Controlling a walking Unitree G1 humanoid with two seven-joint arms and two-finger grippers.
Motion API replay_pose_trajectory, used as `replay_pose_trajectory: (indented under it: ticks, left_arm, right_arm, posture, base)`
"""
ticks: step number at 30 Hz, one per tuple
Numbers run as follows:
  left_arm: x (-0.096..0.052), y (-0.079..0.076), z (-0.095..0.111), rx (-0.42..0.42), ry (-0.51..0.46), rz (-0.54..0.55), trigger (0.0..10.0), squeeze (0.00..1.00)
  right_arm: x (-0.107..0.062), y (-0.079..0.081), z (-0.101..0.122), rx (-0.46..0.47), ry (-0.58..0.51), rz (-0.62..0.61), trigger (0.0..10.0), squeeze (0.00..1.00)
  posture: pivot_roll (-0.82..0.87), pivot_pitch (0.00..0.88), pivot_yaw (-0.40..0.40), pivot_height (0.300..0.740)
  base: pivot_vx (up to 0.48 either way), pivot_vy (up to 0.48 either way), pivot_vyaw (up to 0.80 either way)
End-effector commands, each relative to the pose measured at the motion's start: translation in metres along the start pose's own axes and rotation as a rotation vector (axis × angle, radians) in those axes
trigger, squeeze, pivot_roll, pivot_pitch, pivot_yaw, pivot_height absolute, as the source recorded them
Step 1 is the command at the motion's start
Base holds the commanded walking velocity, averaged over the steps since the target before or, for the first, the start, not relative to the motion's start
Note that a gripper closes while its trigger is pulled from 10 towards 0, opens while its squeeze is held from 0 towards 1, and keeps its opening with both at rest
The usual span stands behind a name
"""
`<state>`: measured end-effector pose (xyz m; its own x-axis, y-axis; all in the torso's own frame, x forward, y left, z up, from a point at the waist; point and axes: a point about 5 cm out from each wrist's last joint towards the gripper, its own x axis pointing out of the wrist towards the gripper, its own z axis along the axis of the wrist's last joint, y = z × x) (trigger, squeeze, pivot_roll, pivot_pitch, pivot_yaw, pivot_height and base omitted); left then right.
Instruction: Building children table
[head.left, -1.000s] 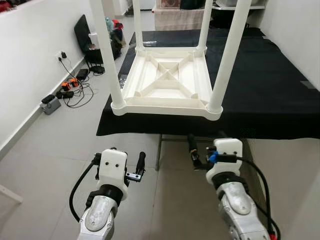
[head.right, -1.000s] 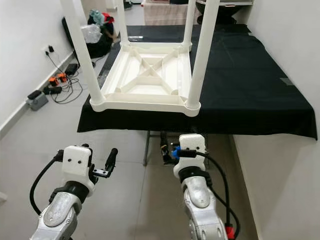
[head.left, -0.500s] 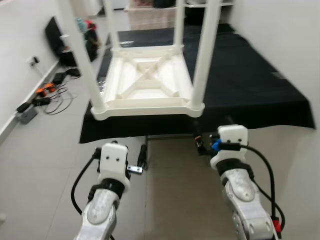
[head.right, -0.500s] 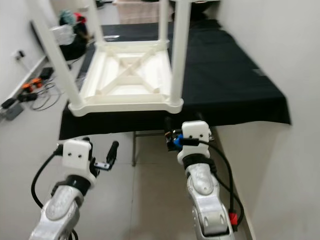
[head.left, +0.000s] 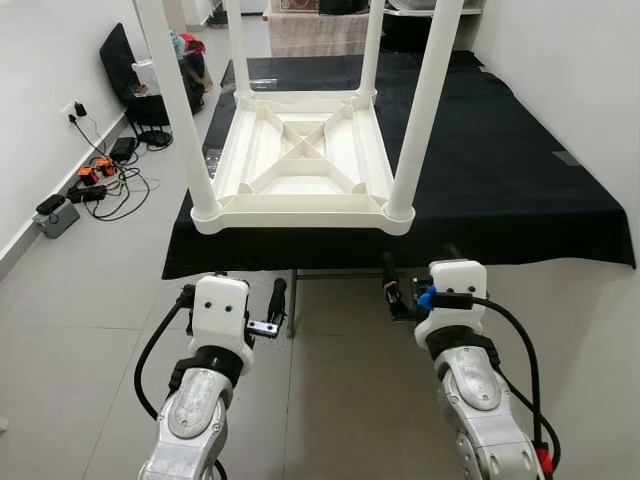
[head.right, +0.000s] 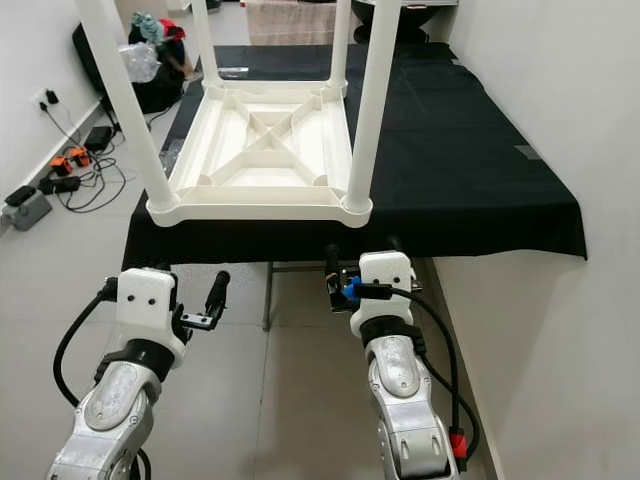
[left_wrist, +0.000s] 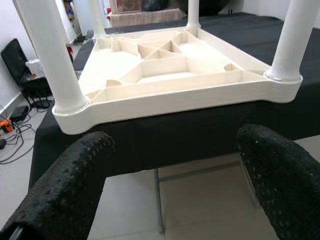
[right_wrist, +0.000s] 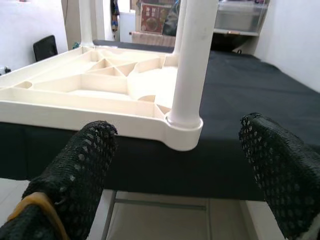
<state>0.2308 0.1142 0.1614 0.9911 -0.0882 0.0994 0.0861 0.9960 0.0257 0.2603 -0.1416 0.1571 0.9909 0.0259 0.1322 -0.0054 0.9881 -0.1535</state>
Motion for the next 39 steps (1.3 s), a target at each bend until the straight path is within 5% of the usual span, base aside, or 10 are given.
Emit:
replay_pose_trajectory:
  ticks: [1,7,19,24,27,30,37,39]
  left_arm:
    - [0.001,0.002,-0.001,-0.018,0.012,0.020,10.0,0.00]
    - [0.004,0.006,0.001,-0.023,0.001,0.040,10.0,0.00]
    - [0.011,0.012,0.006,-0.004,-0.019,0.061,10.0,0.00]
    - [0.012,0.013,0.005,0.004,-0.018,0.064,10.0,0.00]
    - [0.012,0.013,0.004,0.003,-0.018,0.062,10.0,0.00]
    - [0.012,0.011,0.005,0.003,-0.020,0.051,10.0,0.00]
    - [0.013,0.008,0.004,-0.006,-0.021,0.045,10.0,0.00]
    - [0.015,0.006,0.007,-0.017,-0.035,0.041,10.0,0.00]
  right_arm:
    - [0.002,0.001,0.002,-0.021,-0.019,0.007,10.0,0.00]
    - [0.007,-0.002,0.007,-0.038,-0.042,0.001,10.0,0.00]
    - [0.058,-0.026,0.063,-0.380,-0.285,-0.041,10.0,0.00]
    - [0.076,-0.022,0.089,-0.970,-0.482,-0.011,10.0,0.00]
    - [0.079,-0.021,0.091,-1.068,-0.504,-0.008,10.0,0.00]
    - [0.093,-0.016,0.088,-1.289,-0.507,0.067,10.0,0.00]
    - [0.109,-0.018,0.094,-1.351,-0.507,0.065,10.0,0.00]
    - [0.119,-0.024,0.094,-1.115,-0.393,0.073,10.0,0.00]
  posture:
    - [0.02,0.079,-0.010,0.740]
    - [0.02,0.082,-0.013,0.740]
    - [0.02,0.084,-0.017,0.740]
    - [0.01,0.076,-0.014,0.740]
    - [0.01,0.076,-0.014,0.740]
    - [0.00,0.064,-0.015,0.740]
    - [0.00,0.056,-0.021,0.740]
    - [0.00,0.049,-0.035,0.740]
  base:
    - [0.000,0.000,0.00]
    - [0.000,0.000,0.00]
    - [0.000,0.000,0.00]
    - [0.000,0.000,0.00]
    - [0.000,0.000,0.00]
    - [0.000,0.000,0.00]
    - [0.000,0.000,0.00]
    - [0.000,0.000,0.00]
